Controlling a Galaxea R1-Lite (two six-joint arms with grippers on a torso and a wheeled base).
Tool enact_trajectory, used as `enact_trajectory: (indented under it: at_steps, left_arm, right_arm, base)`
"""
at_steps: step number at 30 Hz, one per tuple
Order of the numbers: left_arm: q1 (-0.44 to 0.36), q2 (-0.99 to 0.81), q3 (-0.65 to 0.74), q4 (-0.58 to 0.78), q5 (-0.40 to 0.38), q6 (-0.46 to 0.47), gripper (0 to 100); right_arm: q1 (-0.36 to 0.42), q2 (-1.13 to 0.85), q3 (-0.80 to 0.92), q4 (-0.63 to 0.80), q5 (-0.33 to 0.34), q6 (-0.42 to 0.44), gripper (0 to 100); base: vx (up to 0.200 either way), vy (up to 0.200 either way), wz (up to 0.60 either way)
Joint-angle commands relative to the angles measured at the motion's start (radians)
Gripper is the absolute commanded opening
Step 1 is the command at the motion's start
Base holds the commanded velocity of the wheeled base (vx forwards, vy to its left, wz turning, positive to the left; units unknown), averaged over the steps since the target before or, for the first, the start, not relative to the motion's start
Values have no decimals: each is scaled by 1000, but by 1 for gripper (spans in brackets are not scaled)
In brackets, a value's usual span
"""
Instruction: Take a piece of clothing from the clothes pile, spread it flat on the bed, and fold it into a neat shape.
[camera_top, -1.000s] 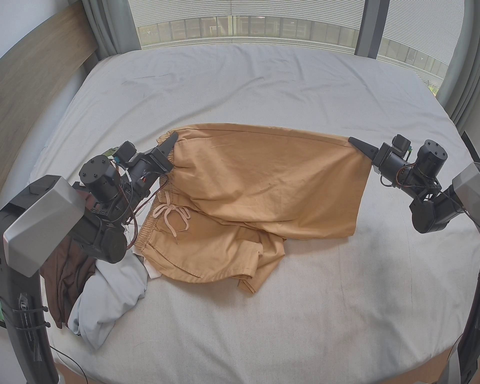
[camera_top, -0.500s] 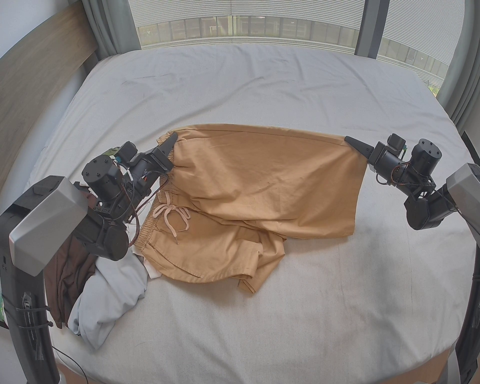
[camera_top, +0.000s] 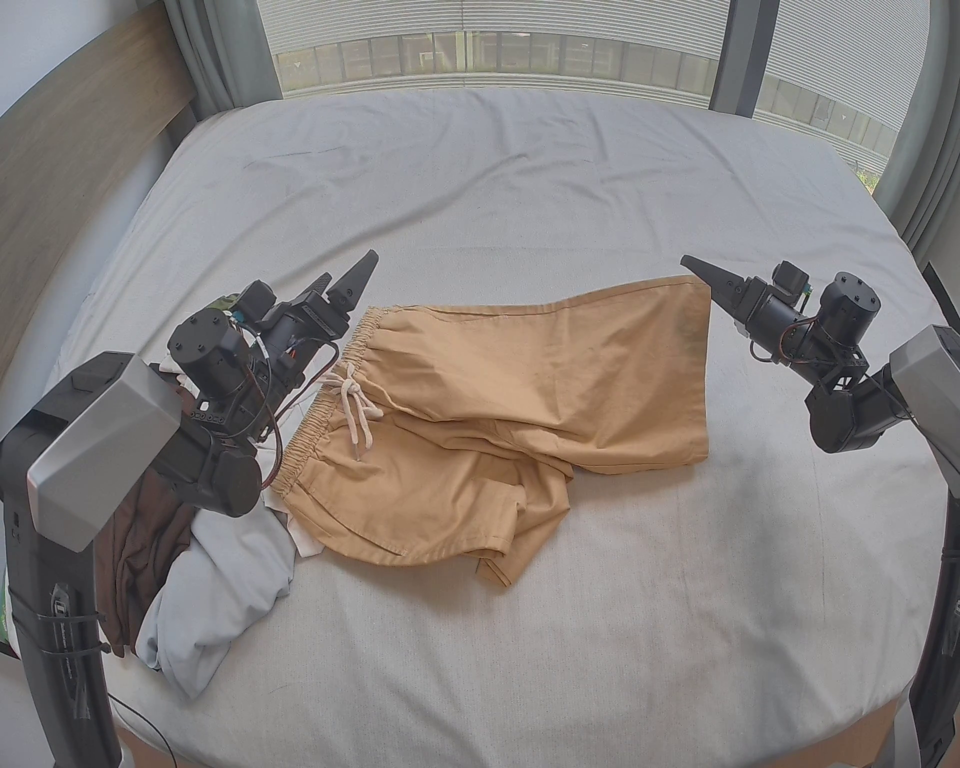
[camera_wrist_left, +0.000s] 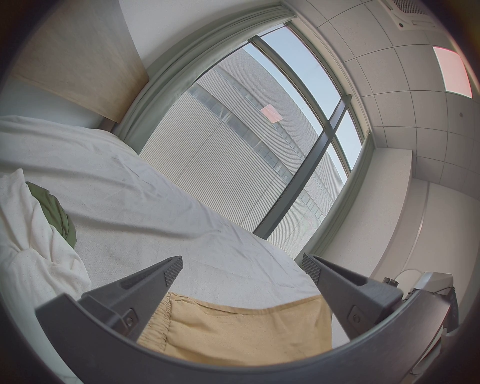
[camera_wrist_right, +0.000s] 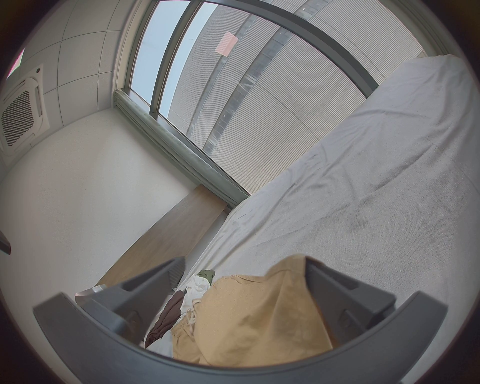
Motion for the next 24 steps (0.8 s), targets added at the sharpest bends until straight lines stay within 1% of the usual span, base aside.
enact_trajectory:
  at_steps: [1, 7, 11, 14, 17, 21, 22, 24]
  left_arm:
    - [1, 4, -9, -1, 12, 0, 100]
    - [21, -9, 14, -22, 18, 0, 100]
    - [21, -53, 64, -33, 16, 0, 100]
    - [21, -122, 147, -34, 12, -2, 100]
    - [18, -186, 245, -37, -2, -11, 100]
    - [18, -262, 374, -39, -48, -48, 100]
    - [18, -265, 380, -39, -51, -48, 100]
    - [18, -297, 439, -37, -87, -45, 100]
  right_arm:
    - [1, -9, 4, -1, 0, 0, 100]
    - [-16, -49, 49, 17, -1, 0, 100]
    - [-46, -50, 72, 17, -1, -2, 100]
    - [-72, -50, 76, 16, -1, -2, 100]
    - [-78, -73, 121, 4, -1, -2, 100]
    - [-64, -141, 239, -44, 0, -8, 100]
    - [-62, -147, 249, -49, 0, -8, 100]
    - [-32, -205, 351, -84, 0, -8, 100]
  base:
    - [0, 0, 0]
    - [0, 0, 0]
    - [0, 0, 0]
    - [0, 0, 0]
    - [0, 0, 0]
    - [0, 0, 0]
    - [0, 0, 0]
    - [0, 0, 0]
